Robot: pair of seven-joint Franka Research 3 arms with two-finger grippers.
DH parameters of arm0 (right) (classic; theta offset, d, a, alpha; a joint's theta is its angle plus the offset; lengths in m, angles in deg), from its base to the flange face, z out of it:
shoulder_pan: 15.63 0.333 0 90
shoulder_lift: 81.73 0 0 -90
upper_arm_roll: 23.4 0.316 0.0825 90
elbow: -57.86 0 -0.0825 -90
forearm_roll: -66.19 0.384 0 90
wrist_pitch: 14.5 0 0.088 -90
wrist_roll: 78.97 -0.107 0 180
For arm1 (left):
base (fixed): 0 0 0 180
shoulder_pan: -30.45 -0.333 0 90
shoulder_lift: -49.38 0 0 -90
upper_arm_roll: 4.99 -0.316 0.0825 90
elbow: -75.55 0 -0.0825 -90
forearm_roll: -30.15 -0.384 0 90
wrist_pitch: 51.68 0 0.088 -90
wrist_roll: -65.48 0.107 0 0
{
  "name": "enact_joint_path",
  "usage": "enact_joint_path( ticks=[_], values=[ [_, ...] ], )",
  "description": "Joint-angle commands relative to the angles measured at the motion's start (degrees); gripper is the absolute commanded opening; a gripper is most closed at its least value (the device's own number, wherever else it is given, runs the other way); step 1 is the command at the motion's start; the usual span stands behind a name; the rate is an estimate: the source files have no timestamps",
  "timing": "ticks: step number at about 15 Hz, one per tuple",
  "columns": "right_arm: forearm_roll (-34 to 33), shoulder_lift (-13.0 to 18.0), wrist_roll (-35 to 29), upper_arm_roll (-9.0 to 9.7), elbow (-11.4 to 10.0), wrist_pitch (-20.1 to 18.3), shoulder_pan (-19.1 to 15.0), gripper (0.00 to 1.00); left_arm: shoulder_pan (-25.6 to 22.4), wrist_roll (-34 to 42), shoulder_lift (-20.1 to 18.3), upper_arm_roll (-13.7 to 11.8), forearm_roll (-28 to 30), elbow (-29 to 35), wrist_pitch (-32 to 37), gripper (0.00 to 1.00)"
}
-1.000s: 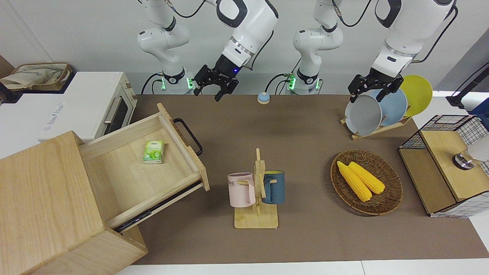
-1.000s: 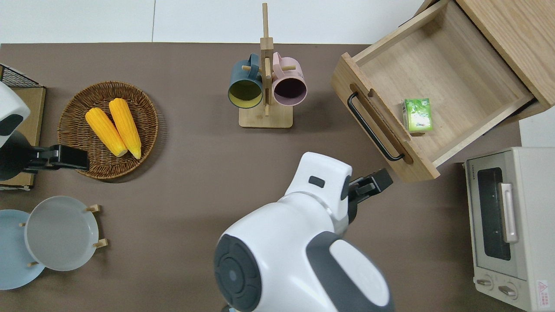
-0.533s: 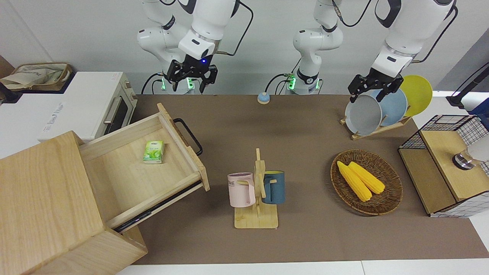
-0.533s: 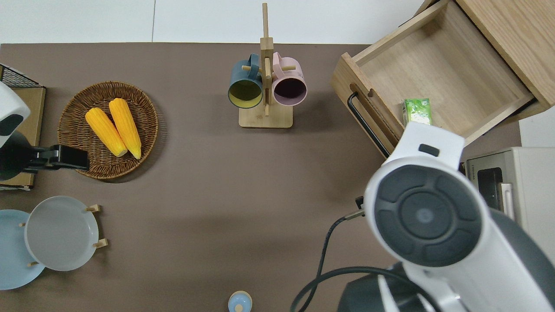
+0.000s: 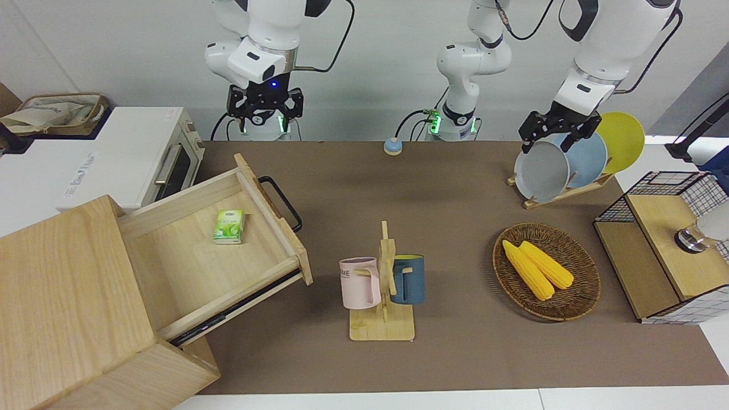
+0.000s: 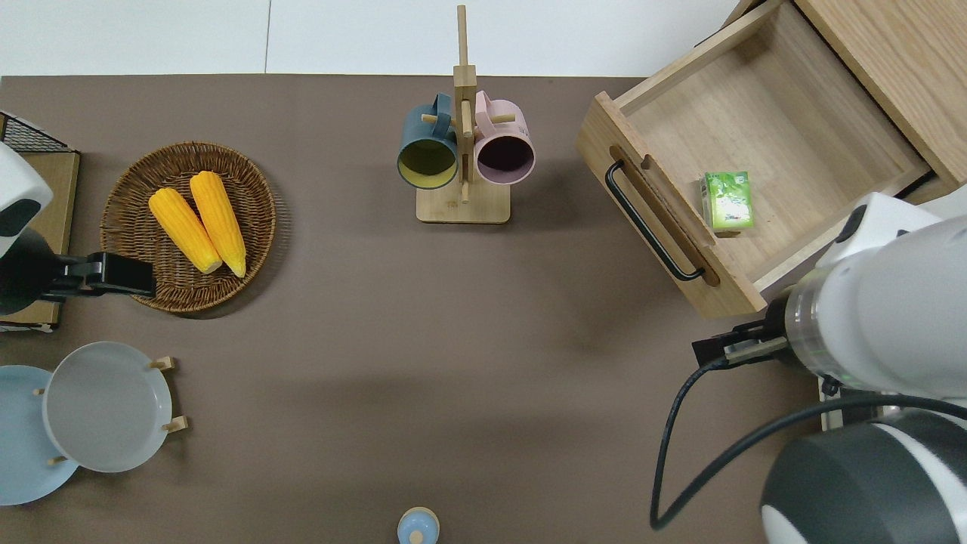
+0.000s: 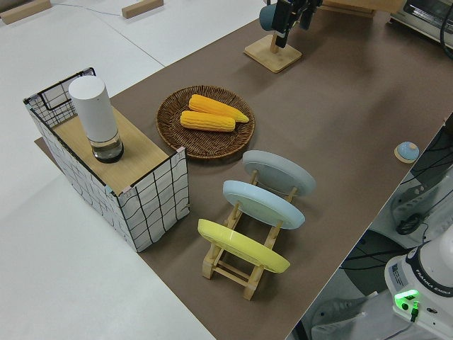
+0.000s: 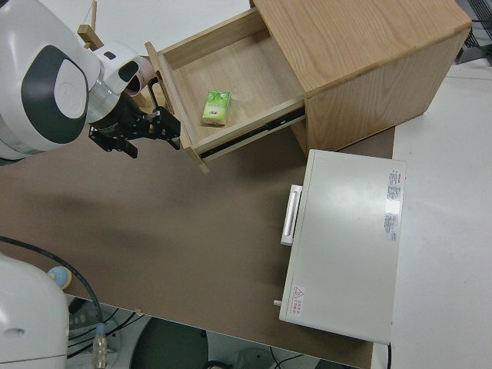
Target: Slide drawer open with right arm
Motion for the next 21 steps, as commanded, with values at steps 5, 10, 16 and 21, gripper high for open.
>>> enact_joint_path(
  ticks=[5, 10, 16, 21],
  values=[
    [8.9, 4.6, 8.3, 3.05, -7.1, 4.1, -14.2, 0.99, 0.3, 0.4, -0.4, -0.1, -0.7, 0.0, 0.4, 1.0],
    [9.3, 1.4, 7.9, 2.96, -6.3, 7.8, -14.7, 0.99, 0.4, 0.4, -0.5, -0.2, -0.7, 0.0, 0.3, 1.0],
    [11.1, -6.6, 5.7, 2.44, 2.5, 8.0, -14.7, 0.99, 0.4, 0.4, -0.4, -0.2, -0.7, 0.0, 0.3, 1.0],
    [9.6, -9.0, 2.5, 2.87, 7.4, 7.1, -14.4, 0.99, 0.3, 0.3, -0.4, -0.2, -0.7, 0.0, 0.3, 1.0]
  ],
)
